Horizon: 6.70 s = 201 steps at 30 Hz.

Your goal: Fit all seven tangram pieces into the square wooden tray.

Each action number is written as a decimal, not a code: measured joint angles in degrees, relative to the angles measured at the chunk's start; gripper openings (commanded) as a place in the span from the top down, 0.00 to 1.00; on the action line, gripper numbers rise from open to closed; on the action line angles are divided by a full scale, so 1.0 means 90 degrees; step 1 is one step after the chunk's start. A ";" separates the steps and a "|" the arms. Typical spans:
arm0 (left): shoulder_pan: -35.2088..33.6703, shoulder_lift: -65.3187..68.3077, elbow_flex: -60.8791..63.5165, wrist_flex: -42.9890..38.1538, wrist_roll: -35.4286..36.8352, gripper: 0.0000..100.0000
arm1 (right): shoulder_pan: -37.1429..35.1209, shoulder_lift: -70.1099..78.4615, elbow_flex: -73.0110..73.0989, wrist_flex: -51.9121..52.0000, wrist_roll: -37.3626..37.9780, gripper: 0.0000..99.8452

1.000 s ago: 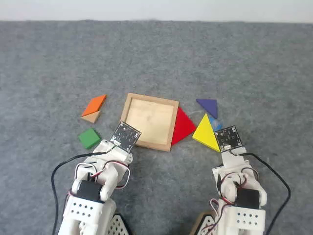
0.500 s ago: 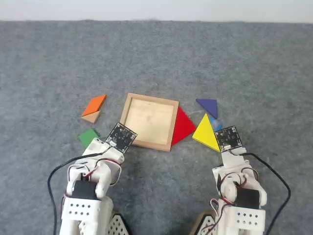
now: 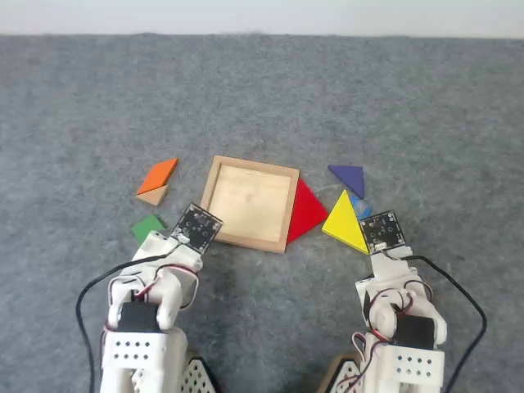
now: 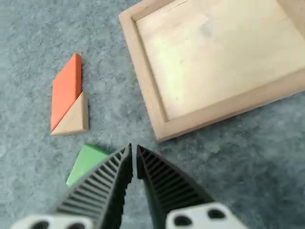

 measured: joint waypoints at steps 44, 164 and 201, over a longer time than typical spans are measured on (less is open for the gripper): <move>-0.0059 0.0000 0.0000 0.0274 -0.0029 0.98 | -0.2081 0.8811 -0.5656 -0.0703 -0.2618 0.76; -0.1074 0.0000 -0.1973 0.0869 0.2540 0.77 | -0.2022 1.3519 -0.9836 -0.0352 -0.0303 0.66; -0.0664 0.0000 -0.1905 0.1260 0.2178 0.76 | -0.2198 1.3597 -0.9358 0.0176 0.1094 0.58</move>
